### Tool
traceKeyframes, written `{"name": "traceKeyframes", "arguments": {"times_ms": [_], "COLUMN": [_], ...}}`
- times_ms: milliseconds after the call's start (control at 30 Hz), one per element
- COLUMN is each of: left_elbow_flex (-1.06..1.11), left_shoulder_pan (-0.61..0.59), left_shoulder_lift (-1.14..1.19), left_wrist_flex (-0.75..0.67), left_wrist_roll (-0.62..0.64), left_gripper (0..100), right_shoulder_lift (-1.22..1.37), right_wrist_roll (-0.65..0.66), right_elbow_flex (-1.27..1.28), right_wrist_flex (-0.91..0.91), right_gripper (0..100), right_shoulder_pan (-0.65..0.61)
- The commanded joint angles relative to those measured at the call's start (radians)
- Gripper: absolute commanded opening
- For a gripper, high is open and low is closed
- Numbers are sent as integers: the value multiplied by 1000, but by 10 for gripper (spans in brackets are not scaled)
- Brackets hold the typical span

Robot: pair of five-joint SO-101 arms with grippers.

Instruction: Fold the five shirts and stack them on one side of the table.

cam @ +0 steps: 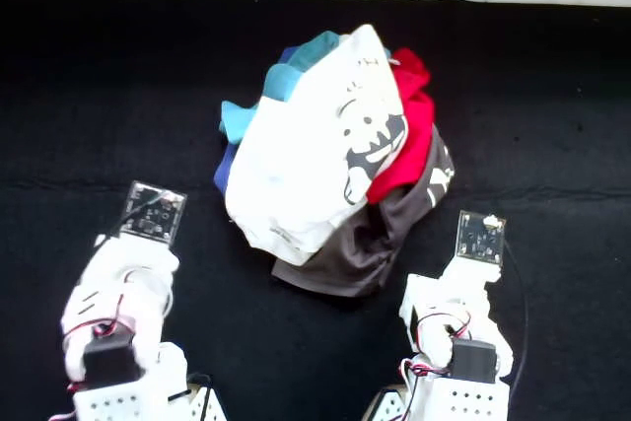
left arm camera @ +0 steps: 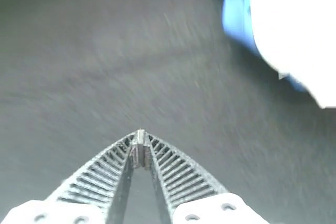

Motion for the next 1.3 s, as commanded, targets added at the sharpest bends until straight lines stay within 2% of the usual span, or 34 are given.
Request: {"name": "traceKeyframes", "arguments": {"times_ms": [0, 133, 233, 367, 500, 633, 733, 900, 1267], "left_elbow_flex": [-196, -389, -542, -829, -1150, -1343, -1386, -1385, -1374], "left_shoulder_pan": [-5, -8, -8, -10, -4, 58, 113, 159, 186], "left_shoulder_lift": [-7, 4, 102, 374, 707, 987, 1109, 1153, 1155], "left_wrist_flex": [61, 144, 186, 269, 448, 605, 634, 631, 574], "left_wrist_roll": [-11, -11, -11, 25, 83, 163, 232, 325, 331], "left_gripper": [14, 14, 14, 14, 14, 14, 14, 13, 10], "right_shoulder_lift": [-5, -5, -5, -5, -5, -5, -5, -5, -5], "right_wrist_roll": [-8, -8, -8, -8, -8, -8, -8, -12, -12], "right_elbow_flex": [137, 137, 137, 137, 137, 137, 137, 137, 137], "right_wrist_flex": [-12, -12, -12, -12, -12, -12, -12, -12, -12], "right_gripper": [9, 9, 9, 9, 9, 9, 9, 9, 9], "right_shoulder_pan": [-8, -8, -8, -8, -8, -8, -8, -10, -10]}}
